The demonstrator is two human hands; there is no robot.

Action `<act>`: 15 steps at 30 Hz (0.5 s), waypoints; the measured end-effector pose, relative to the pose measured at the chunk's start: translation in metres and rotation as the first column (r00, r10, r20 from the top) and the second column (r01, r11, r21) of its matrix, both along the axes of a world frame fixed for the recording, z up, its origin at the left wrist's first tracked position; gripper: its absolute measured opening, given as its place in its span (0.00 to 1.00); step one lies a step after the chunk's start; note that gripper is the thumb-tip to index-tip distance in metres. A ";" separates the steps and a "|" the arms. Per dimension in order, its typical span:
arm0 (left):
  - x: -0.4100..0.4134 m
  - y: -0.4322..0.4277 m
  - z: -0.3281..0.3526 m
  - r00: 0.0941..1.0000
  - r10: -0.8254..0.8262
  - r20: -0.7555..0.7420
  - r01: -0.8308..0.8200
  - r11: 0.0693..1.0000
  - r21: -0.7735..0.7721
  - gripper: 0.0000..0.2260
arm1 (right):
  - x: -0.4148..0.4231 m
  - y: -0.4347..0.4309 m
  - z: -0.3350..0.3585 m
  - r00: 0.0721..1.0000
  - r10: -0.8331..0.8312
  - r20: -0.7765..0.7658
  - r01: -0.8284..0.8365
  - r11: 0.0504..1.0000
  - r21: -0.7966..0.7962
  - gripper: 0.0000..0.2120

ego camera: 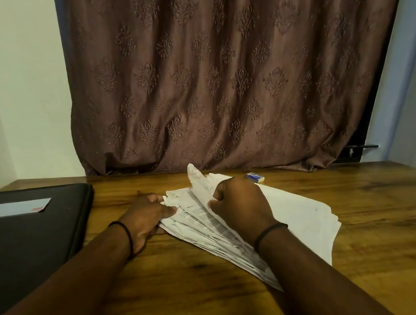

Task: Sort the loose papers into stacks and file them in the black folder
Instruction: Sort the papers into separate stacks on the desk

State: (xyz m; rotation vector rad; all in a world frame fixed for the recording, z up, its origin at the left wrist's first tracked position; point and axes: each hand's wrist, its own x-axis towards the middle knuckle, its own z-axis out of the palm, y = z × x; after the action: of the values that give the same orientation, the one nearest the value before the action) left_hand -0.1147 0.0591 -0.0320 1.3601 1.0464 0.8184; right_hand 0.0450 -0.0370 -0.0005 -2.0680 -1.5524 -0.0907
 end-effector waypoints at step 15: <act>0.002 0.001 -0.001 0.996 0.080 0.033 -0.081 0.996 0.047 0.08 | -0.004 -0.001 -0.007 0.972 0.216 0.099 -0.204 0.972 -0.116 0.21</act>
State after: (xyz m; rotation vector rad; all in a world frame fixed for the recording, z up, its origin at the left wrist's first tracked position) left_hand -0.1130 0.0597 -0.0331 1.3484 1.0695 0.9265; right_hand 0.0411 -0.0385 -0.0075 -1.9926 -1.8716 -0.0463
